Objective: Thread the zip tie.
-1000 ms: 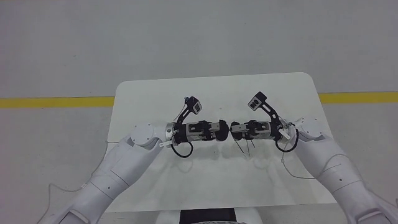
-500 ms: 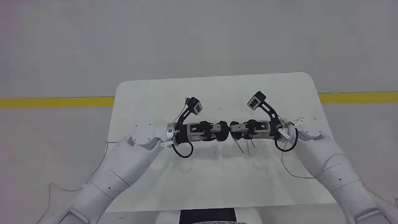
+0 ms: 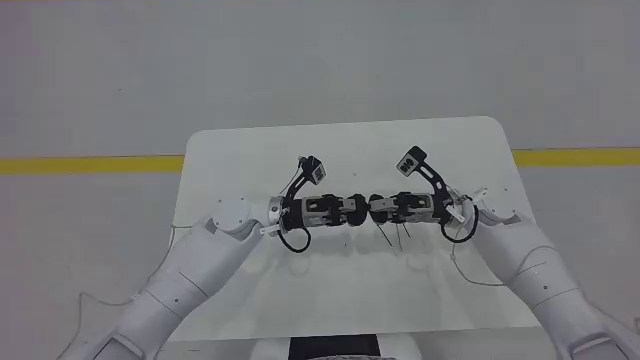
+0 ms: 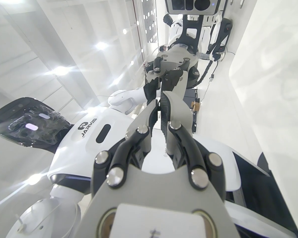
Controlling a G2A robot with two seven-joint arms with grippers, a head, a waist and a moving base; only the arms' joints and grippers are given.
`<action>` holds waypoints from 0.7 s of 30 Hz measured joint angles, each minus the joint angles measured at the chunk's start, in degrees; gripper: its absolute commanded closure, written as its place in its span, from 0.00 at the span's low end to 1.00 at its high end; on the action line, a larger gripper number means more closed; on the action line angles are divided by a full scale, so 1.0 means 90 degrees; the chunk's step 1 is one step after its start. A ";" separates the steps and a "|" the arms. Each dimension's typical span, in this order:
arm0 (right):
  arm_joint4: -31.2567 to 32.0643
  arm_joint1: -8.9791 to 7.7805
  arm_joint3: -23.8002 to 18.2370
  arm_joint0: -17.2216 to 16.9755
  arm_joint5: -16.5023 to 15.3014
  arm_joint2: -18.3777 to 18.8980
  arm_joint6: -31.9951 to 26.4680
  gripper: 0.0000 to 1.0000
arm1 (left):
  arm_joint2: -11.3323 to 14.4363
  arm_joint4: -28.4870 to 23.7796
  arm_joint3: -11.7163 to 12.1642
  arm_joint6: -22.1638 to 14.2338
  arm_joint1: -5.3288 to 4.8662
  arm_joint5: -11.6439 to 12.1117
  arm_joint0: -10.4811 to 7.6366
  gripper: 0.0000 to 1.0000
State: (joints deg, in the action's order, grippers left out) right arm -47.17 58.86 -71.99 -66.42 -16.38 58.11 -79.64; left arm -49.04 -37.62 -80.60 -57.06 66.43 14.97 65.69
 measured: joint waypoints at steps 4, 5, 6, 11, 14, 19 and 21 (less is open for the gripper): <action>0.0028 0.0006 0.0010 -0.0002 0.0001 -0.0012 0.0000 1.00 | 0.0017 0.0002 0.0025 -0.0004 0.0002 -0.0023 -0.0013 0.89; 0.0039 0.0007 0.0013 -0.0001 0.0003 -0.0014 0.0000 1.00 | 0.0024 -0.0001 0.0035 -0.0010 0.0003 -0.0029 -0.0017 0.91; 0.0047 0.0008 0.0014 -0.0001 0.0005 -0.0016 0.0000 1.00 | 0.0029 -0.0005 0.0043 -0.0014 0.0004 -0.0033 -0.0020 0.93; 0.0083 0.0013 0.0017 0.0003 0.0010 -0.0012 0.0000 1.00 | 0.0053 -0.0018 0.0107 -0.0027 0.0010 -0.0046 -0.0047 1.00; 0.0096 0.0017 0.0017 0.0000 0.0005 -0.0006 0.0000 1.00 | 0.0065 -0.0020 0.0122 -0.0030 0.0012 -0.0056 -0.0062 1.00; 0.0115 0.0020 0.0018 -0.0014 -0.0001 0.0006 0.0000 1.00 | 0.0082 -0.0022 0.0134 -0.0036 0.0015 -0.0057 -0.0071 1.00; 0.0134 0.0020 0.0023 -0.0018 -0.0003 0.0016 0.0000 0.00 | 0.0086 -0.0008 0.0145 -0.0032 0.0015 -0.0043 -0.0075 1.00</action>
State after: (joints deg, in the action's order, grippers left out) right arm -45.96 59.04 -71.78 -66.58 -16.42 58.26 -79.64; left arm -48.26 -37.69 -79.30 -57.34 66.57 14.58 65.01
